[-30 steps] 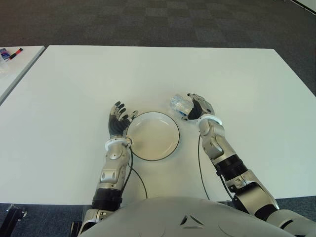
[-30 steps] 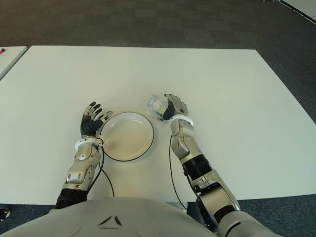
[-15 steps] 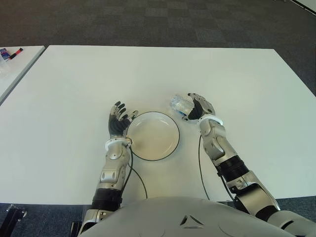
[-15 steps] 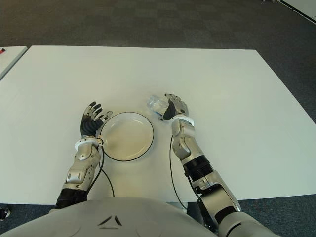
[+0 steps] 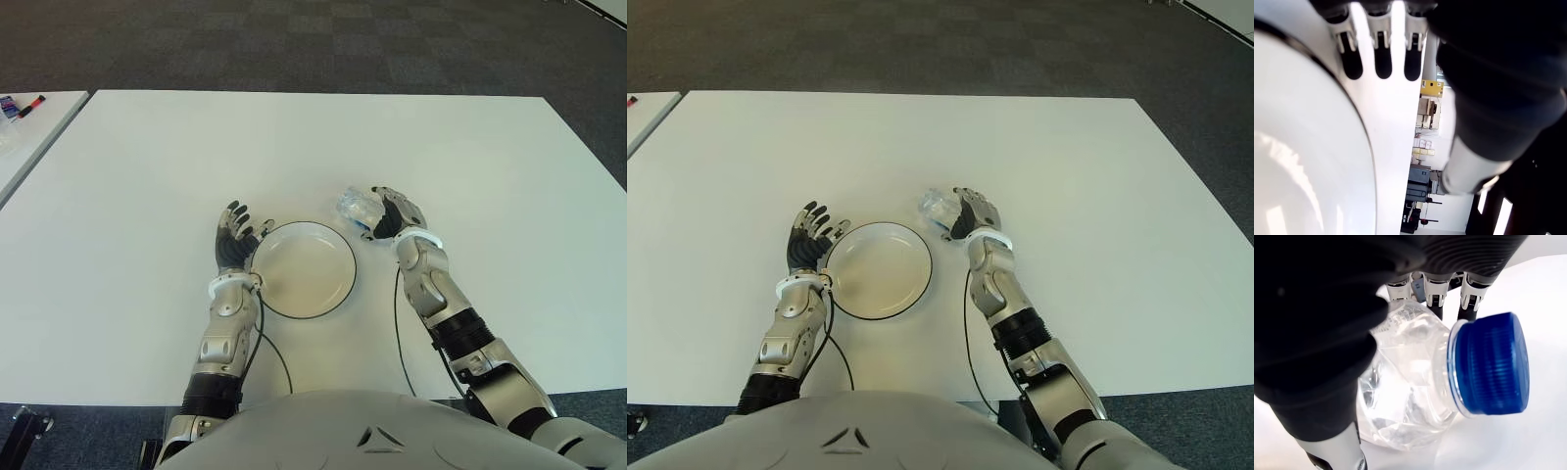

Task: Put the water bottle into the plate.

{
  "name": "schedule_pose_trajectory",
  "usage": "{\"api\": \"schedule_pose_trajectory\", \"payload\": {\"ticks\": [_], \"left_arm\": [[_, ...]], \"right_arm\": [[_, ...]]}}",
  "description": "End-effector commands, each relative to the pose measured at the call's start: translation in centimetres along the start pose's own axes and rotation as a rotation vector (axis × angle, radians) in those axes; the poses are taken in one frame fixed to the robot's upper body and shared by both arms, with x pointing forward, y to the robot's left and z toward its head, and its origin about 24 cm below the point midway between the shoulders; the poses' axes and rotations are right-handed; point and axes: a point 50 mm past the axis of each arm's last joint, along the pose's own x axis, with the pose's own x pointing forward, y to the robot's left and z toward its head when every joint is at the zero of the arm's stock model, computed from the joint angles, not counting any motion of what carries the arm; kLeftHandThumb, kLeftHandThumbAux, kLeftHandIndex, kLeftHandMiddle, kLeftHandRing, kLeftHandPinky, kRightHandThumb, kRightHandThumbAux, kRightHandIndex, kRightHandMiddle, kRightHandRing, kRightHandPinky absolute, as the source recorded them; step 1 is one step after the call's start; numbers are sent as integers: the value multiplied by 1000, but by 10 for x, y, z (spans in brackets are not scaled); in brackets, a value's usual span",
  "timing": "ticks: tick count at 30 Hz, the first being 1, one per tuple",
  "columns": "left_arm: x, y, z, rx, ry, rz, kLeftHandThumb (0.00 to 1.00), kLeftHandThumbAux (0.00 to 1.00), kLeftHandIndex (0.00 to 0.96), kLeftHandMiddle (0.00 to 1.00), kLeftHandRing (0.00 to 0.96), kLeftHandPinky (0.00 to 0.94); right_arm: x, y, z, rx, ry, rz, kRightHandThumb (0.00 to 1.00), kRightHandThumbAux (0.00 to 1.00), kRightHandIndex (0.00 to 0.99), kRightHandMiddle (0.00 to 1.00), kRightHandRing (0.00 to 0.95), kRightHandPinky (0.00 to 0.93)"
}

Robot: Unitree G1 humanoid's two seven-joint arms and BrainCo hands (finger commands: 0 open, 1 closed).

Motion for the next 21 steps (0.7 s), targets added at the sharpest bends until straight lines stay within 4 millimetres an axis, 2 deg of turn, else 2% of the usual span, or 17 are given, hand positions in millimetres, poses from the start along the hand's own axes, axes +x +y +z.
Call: {"api": "schedule_pose_trajectory", "payload": {"ticks": [1, 21], "left_arm": [[-6, -16, -6, -62, 39, -3, 80, 908, 137, 172, 156, 189], [-7, -17, -5, -65, 38, -2, 70, 908, 140, 168, 148, 179]], "right_arm": [[3, 2, 2, -22, -15, 30, 858, 886, 0, 0, 0, 19], [9, 1, 7, -25, -35, 48, 904, 882, 0, 0, 0, 0]]}}
